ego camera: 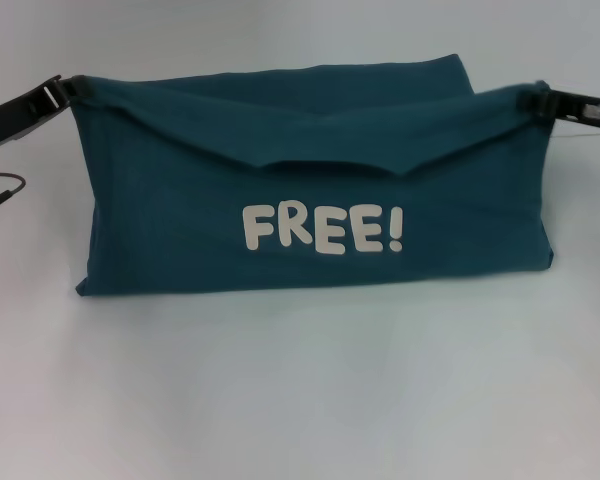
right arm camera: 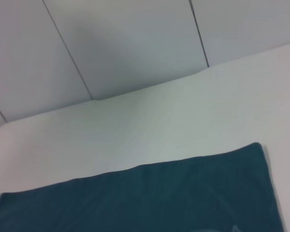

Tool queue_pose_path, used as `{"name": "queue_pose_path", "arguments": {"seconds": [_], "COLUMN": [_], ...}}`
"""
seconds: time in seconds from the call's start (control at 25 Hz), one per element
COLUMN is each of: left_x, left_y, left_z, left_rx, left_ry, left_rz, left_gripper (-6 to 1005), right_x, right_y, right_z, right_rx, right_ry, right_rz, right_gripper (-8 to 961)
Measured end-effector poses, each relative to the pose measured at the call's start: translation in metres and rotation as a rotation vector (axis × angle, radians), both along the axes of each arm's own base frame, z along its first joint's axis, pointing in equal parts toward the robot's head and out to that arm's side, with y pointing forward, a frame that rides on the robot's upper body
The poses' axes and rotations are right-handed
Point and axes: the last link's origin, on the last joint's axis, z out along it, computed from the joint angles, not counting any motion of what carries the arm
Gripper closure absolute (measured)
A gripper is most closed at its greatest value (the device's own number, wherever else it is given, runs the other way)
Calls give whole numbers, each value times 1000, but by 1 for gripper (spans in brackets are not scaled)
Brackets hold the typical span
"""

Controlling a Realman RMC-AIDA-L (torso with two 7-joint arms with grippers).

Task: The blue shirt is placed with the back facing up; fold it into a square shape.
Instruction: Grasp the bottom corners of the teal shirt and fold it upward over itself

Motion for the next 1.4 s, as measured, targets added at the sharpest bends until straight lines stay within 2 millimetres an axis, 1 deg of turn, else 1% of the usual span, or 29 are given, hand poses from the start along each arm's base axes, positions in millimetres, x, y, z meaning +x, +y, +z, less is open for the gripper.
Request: {"name": "queue_pose_path", "arguments": {"seconds": [0.08, 0.28, 0.4, 0.96, 1.16, 1.4], "left_x": [-1, -5, -7, -7, -7, -4], "left_y": [2, 4, 6, 6, 4, 2], "left_z": [-4, -11, -16, -25, -30, -35], "left_rx": [25, 65, 73, 90, 83, 82], "left_ry": [6, 21, 41, 64, 69, 65], "left_rz": [20, 59, 78, 100, 96, 90], "left_gripper": [984, 984, 984, 984, 983, 974], "right_x": [-2, -15, -17, -15, -17, -18], "right_y": [3, 16, 18, 18, 17, 16], "right_z": [-2, -15, -20, -28, -35, -36], "right_rx": [7, 24, 35, 51, 39, 34], "right_ry": [-17, -97, -123, -141, -154, -163], "right_rz": [-2, 5, 0, 2, 6, 15], "right_gripper": [888, 888, 888, 887, 886, 886]}}
